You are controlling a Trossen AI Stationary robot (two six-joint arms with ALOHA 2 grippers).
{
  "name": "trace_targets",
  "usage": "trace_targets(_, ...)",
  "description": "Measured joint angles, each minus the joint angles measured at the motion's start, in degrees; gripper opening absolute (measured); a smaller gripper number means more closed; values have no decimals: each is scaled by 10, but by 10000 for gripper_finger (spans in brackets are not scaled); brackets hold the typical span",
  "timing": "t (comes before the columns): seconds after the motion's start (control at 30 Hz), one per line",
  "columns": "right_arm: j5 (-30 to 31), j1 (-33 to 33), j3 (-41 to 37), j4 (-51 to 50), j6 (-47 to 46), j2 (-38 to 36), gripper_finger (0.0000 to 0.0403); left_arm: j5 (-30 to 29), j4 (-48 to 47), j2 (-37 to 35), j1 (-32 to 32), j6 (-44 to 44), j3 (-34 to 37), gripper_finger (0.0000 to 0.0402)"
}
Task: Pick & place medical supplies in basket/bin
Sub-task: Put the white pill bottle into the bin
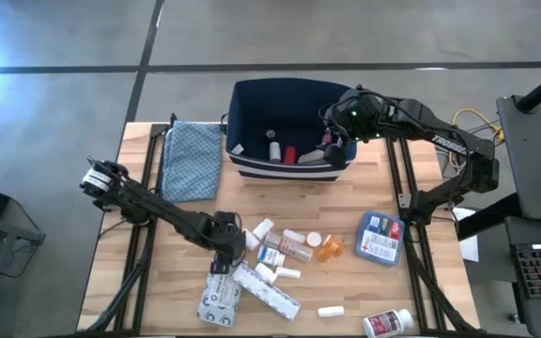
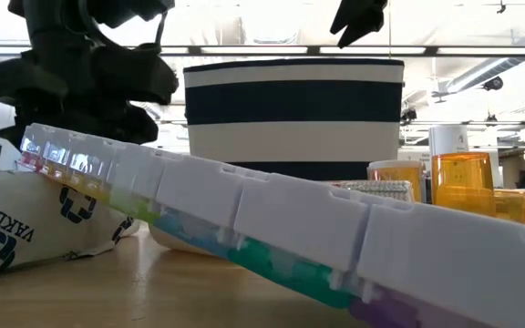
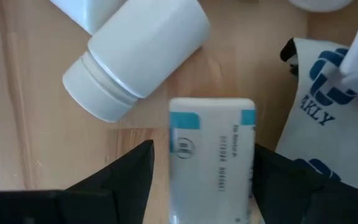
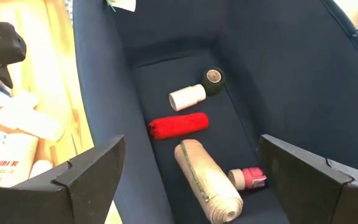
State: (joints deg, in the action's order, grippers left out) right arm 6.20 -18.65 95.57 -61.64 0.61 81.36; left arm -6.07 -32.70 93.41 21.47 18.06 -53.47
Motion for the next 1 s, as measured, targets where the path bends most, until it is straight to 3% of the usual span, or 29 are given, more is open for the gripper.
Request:
trace_targets(0.23,0,0,0,-4,9,0,352,0,-17,2,0,0,-2,152)
trace_targets(0.33,0,0,0,-4,20,0,352,0,-70,2,-1,0,-19,130)
trace_targets(0.5,0,0,0,3,40,-4,352,-6,-200,0,-1,0,-90,130)
trace_targets(0.8,-2,-2,0,70,92,-3,352,-138,-435,-8,-6,37,-283,134)
trace_targets(1.0,-2,-2,0,101,120,-3,352,-226,-531,-9,-13,100,-404,135)
